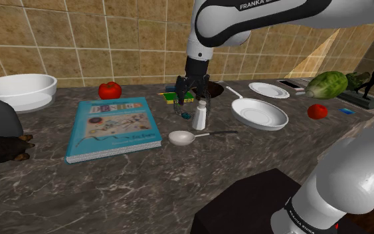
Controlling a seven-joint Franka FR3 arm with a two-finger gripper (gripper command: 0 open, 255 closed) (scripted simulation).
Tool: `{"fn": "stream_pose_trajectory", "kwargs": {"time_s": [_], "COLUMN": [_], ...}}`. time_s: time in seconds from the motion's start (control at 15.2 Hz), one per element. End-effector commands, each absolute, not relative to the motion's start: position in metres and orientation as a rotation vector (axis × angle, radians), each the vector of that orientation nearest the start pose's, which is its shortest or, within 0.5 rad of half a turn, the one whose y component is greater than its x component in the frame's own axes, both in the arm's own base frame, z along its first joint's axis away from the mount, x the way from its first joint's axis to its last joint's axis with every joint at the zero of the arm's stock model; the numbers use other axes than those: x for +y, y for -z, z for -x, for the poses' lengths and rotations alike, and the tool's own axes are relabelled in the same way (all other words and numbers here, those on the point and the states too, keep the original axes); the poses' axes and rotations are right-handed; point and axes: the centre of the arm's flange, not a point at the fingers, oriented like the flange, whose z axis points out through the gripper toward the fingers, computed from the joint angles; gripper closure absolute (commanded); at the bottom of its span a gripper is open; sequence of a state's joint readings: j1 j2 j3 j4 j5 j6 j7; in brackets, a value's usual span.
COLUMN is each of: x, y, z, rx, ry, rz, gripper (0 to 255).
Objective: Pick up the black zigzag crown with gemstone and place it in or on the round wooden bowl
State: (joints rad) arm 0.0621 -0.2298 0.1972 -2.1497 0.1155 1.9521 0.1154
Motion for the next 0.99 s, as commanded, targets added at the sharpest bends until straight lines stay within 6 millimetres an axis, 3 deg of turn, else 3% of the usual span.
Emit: {"fn": "stream_pose_trajectory", "kwargs": {"time_s": [0.0,0.46,0.92], "x": [0.150,0.153,0.153], "y": [-0.488,-0.448,-0.448], "z": [-0.482,-0.482,-0.482], "rx": [-0.162,-0.162,-0.162], "ry": [0.007,0.007,0.007], "rz": [3.065,3.065,3.065], "gripper": [0,0,0]}}
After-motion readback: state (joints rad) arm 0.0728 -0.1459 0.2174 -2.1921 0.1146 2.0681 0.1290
